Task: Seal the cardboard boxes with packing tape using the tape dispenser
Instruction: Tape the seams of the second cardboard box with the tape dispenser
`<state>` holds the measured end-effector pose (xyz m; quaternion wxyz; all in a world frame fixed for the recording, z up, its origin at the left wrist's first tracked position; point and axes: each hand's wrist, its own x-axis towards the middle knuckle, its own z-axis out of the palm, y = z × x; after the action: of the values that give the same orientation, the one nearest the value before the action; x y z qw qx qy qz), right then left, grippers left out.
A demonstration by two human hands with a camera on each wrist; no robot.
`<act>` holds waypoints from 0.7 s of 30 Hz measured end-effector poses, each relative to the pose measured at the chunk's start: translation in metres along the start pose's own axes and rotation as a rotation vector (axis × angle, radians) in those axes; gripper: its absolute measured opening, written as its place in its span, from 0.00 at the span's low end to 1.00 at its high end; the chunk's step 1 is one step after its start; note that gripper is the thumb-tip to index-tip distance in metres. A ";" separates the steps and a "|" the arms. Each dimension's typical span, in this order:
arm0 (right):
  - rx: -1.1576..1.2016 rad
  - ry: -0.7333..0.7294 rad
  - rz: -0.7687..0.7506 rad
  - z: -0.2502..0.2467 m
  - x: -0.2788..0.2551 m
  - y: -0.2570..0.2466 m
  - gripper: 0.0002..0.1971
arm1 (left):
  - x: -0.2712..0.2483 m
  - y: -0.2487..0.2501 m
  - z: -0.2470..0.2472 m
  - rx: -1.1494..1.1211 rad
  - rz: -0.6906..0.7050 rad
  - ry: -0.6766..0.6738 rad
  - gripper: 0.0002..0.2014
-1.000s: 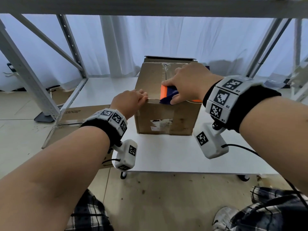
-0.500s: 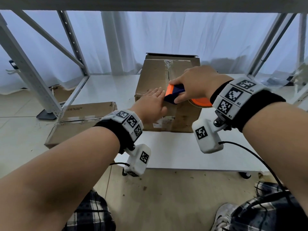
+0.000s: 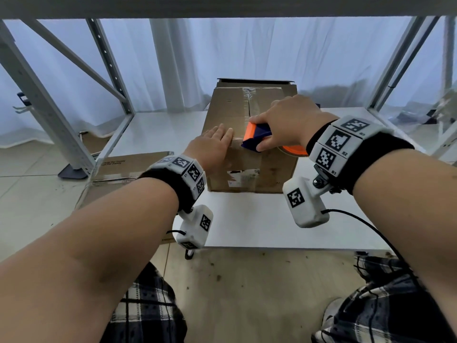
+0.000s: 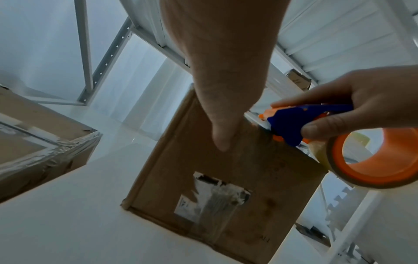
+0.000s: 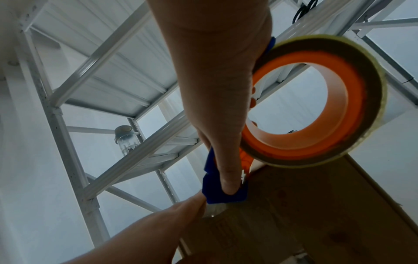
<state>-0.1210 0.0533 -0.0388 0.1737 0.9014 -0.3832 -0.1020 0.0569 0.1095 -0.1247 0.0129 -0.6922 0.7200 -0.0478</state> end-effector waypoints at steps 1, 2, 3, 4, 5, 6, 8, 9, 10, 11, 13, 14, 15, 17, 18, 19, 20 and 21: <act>0.000 0.002 -0.002 0.000 -0.001 0.000 0.36 | 0.000 0.000 0.002 0.005 -0.001 0.039 0.32; 0.001 0.002 -0.004 0.001 -0.001 0.000 0.36 | 0.000 0.000 0.003 0.003 -0.003 0.076 0.29; 0.001 0.003 -0.007 0.002 -0.002 0.000 0.36 | 0.000 -0.001 0.004 -0.007 -0.005 0.105 0.28; -0.002 0.006 -0.012 0.002 -0.002 0.000 0.36 | 0.000 -0.002 0.005 -0.021 -0.007 0.125 0.27; -0.006 0.011 -0.019 0.003 -0.002 0.001 0.36 | -0.001 -0.004 0.004 -0.036 -0.007 0.142 0.26; -0.011 0.017 -0.025 0.004 -0.001 0.001 0.36 | -0.001 -0.006 0.005 -0.052 -0.007 0.158 0.26; -0.022 0.027 -0.037 0.004 0.001 0.001 0.36 | -0.004 -0.009 0.005 -0.062 -0.006 0.187 0.25; -0.024 0.029 -0.044 0.003 0.002 0.001 0.37 | -0.007 -0.011 0.004 -0.059 -0.006 0.191 0.25; -0.024 0.028 -0.051 0.002 0.004 0.000 0.37 | -0.009 -0.013 0.003 -0.055 -0.007 0.192 0.26; -0.024 0.027 -0.062 0.000 0.005 -0.001 0.37 | -0.011 -0.014 0.003 -0.051 -0.012 0.190 0.27; -0.022 0.030 -0.089 -0.005 0.009 -0.005 0.36 | -0.017 -0.019 0.001 -0.036 -0.029 0.192 0.27; -0.017 0.033 -0.102 -0.007 0.011 -0.008 0.35 | -0.018 -0.023 0.002 -0.031 -0.035 0.193 0.27; -0.016 0.039 -0.114 -0.009 0.013 -0.011 0.35 | -0.020 -0.027 0.003 -0.028 -0.044 0.194 0.27; -0.031 0.055 -0.135 -0.011 0.017 -0.019 0.35 | -0.024 -0.036 0.005 -0.013 -0.066 0.196 0.26; -0.046 0.063 -0.145 -0.012 0.020 -0.023 0.35 | -0.025 -0.040 0.005 -0.004 -0.078 0.195 0.26; -0.062 0.067 -0.152 -0.012 0.023 -0.028 0.35 | -0.026 -0.044 0.006 0.004 -0.091 0.192 0.26; -0.070 0.067 -0.154 -0.012 0.025 -0.031 0.35 | -0.026 -0.046 0.007 0.012 -0.101 0.186 0.27; -0.070 0.064 -0.151 -0.012 0.028 -0.034 0.35 | -0.026 -0.046 0.007 0.016 -0.109 0.177 0.27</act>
<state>-0.0763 0.0577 -0.0423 0.2088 0.9239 -0.3048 -0.0992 0.1039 0.1330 -0.1291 -0.0481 -0.7232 0.6793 -0.1152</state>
